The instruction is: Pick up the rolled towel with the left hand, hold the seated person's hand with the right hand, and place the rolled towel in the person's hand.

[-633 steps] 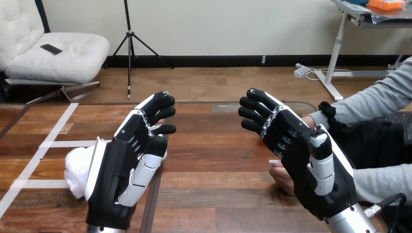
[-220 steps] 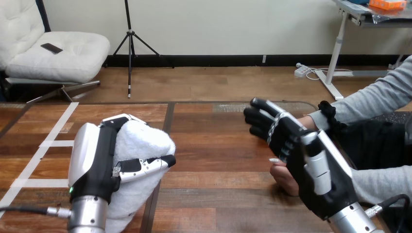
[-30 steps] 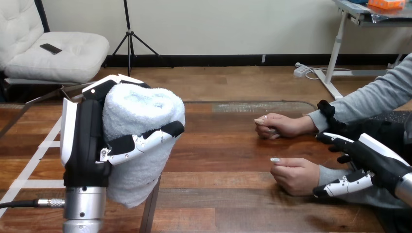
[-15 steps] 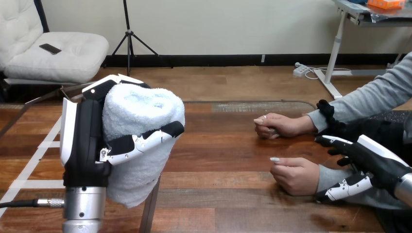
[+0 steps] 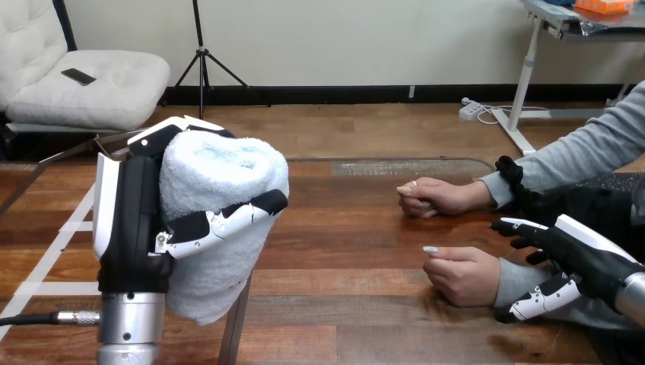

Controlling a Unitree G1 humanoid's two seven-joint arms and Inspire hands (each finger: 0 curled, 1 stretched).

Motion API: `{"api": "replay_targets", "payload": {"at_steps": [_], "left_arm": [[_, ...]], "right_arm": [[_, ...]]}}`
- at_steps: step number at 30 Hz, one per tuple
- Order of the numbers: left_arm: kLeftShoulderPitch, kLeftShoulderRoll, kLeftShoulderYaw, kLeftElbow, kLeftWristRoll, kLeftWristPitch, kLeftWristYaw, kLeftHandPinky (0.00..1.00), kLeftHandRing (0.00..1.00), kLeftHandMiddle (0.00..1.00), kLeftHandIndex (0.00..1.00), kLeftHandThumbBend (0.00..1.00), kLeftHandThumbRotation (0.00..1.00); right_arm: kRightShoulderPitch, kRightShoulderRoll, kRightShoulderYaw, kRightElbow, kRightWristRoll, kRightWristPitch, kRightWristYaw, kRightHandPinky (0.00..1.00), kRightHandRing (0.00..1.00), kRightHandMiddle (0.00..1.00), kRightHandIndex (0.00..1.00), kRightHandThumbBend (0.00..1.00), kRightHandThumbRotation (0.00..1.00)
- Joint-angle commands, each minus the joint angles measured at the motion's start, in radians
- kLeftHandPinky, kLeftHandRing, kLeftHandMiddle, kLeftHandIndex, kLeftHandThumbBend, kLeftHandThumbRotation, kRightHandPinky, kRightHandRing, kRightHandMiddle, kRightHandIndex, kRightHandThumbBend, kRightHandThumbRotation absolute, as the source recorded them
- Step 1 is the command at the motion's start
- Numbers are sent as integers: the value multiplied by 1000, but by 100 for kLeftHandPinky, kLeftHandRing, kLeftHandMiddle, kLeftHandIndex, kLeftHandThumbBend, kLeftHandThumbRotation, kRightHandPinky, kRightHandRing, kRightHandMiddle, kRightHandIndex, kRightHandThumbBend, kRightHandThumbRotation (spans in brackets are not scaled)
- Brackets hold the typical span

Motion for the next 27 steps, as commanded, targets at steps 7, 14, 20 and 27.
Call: {"api": "replay_targets", "payload": {"at_steps": [7, 14, 20, 27], "left_arm": [[-51, -3, 23, -25, -4, -29, 6, 30, 35, 39, 40, 71, 0], [-50, -6, 25, -27, -6, -27, 4, 30, 35, 39, 40, 71, 0], [-51, -5, 26, -29, -2, -30, 6, 30, 35, 39, 39, 71, 0], [-51, -4, 28, -30, -2, -31, 7, 30, 35, 39, 39, 71, 0]], "right_arm": [[-43, -40, 20, -32, -42, 6, -45, 81, 88, 90, 89, 98, 1], [-48, -40, 29, -26, -66, 0, -62, 78, 85, 87, 86, 98, 0], [-51, -43, 42, -24, -86, -2, -82, 75, 82, 84, 83, 98, 0], [-54, -41, 54, -23, -96, -5, -101, 72, 78, 81, 80, 98, 0]]}}
